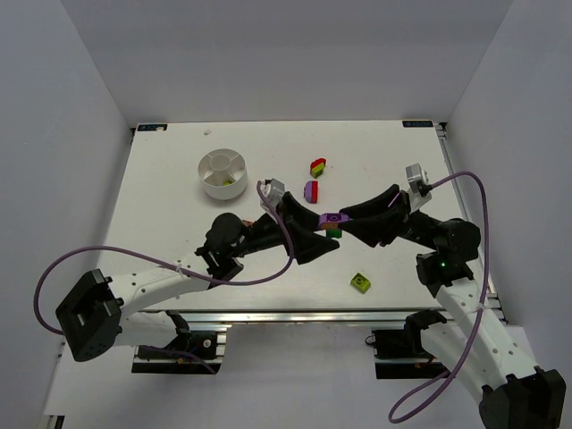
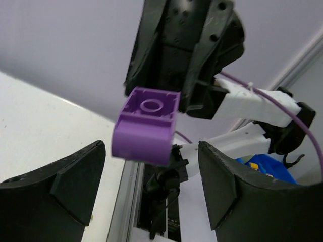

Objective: Sort the legos into containers by color

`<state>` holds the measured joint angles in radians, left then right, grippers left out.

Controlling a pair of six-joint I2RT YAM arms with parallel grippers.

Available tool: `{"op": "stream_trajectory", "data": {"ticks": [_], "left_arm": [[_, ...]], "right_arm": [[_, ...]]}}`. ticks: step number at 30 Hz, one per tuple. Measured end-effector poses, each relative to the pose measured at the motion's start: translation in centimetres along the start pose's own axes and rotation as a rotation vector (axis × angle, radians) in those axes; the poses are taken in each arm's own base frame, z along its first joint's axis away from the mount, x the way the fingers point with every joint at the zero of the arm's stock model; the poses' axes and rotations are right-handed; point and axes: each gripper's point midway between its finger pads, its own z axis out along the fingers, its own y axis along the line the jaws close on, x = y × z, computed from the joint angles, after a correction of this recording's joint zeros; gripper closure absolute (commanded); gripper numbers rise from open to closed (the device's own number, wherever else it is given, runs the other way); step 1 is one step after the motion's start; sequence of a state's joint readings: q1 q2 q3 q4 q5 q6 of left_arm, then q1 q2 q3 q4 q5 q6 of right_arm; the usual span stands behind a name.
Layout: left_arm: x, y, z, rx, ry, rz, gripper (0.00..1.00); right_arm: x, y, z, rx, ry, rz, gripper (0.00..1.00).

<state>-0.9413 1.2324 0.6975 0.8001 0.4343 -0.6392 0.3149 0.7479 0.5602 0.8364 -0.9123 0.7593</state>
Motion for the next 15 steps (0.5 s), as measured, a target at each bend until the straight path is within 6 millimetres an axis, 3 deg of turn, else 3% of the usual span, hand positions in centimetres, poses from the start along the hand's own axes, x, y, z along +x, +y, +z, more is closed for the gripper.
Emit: {"op": "stream_trajectory", "data": {"ticks": [8,15], "left_arm": [[-1.3,-1.6,-0.1,0.063,-0.039,0.017,0.31],[-1.2,-1.6,-0.1,0.063,-0.037,0.016,0.33]], "right_arm": [[0.1,0.2,0.0,-0.01,0.0,0.01,1.0],[-0.1,0.6,-0.1,-0.027,-0.012,0.007,1.0]]}}
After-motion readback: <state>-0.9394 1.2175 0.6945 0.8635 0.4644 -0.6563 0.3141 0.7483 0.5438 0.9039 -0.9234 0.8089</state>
